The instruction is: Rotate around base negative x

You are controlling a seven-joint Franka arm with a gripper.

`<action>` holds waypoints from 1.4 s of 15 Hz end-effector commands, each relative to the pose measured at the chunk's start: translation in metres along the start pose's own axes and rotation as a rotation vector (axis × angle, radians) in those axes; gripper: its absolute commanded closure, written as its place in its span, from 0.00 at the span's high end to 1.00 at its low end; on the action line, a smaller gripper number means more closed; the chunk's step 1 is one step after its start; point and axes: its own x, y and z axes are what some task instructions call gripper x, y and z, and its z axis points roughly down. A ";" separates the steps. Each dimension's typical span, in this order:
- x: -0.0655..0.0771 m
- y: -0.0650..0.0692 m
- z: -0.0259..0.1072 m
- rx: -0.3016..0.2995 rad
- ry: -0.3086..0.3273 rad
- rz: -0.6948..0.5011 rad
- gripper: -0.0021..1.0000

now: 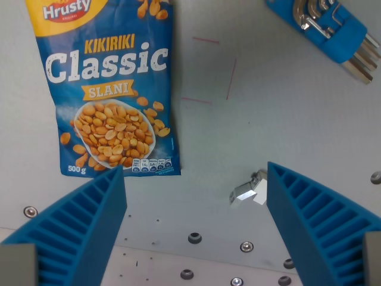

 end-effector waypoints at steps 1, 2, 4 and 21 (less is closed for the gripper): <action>0.000 0.000 -0.002 -0.014 0.001 0.001 1.00; 0.000 0.000 -0.002 -0.027 -0.002 0.001 1.00; 0.000 0.000 -0.002 -0.053 -0.008 0.001 1.00; 0.000 0.000 -0.002 -0.273 -0.062 0.005 1.00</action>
